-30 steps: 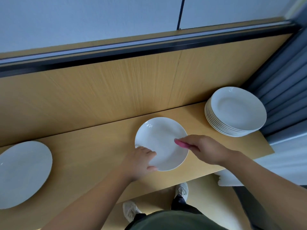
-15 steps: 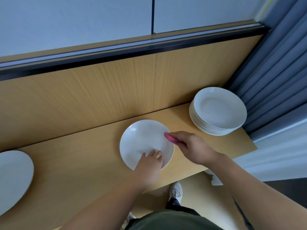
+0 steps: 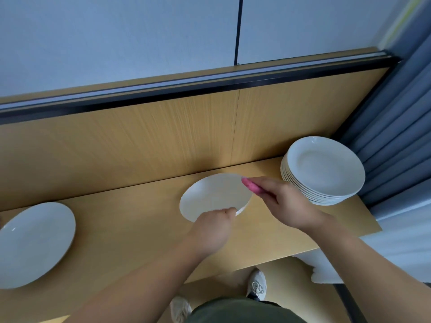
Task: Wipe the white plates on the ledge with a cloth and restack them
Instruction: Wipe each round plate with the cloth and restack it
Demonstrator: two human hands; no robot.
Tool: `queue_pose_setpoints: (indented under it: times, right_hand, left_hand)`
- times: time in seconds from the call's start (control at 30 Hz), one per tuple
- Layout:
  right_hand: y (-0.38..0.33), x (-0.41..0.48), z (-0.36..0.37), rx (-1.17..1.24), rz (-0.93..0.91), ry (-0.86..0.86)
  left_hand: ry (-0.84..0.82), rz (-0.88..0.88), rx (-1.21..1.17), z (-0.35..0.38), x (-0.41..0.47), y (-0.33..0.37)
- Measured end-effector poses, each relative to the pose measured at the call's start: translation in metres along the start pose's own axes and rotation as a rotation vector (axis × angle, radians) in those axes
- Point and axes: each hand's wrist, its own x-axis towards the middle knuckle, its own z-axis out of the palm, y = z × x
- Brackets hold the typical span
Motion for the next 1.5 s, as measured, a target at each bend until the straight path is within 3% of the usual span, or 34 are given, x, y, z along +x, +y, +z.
queue_pose_setpoints:
  times: [0.1,0.27,0.43,0.8,0.93,1.17,1.5]
  right_hand:
    - [-0.009,0.010,-0.012,0.001,-0.071,0.046]
    - [-0.016,0.023,-0.031,-0.014,-0.151,0.126]
    - [-0.017,0.028,-0.034,-0.028,-0.185,0.135]
    - [-0.015,0.034,-0.016,-0.038,-0.189,0.069]
    - [-0.016,0.038,-0.012,-0.030,-0.197,0.060]
    - [-0.009,0.051,0.007,-0.012,-0.192,-0.016]
    - [-0.010,0.107,0.072,-0.195,-0.260,-0.241]
  left_hand:
    - [0.095,-0.043,0.008,-0.033,0.003,-0.010]
    - [0.192,-0.160,-0.366,-0.075,-0.001,-0.015]
    - [0.247,-0.256,-0.624,-0.074,-0.002,-0.012]
    - [0.309,-0.345,-0.880,-0.063,-0.007,-0.024]
    - [0.355,-0.382,-0.875,-0.065,-0.009,-0.046]
    - [0.117,-0.414,-0.696,-0.057,-0.025,-0.096]
    - [0.048,-0.454,-0.751,-0.033,-0.047,-0.108]
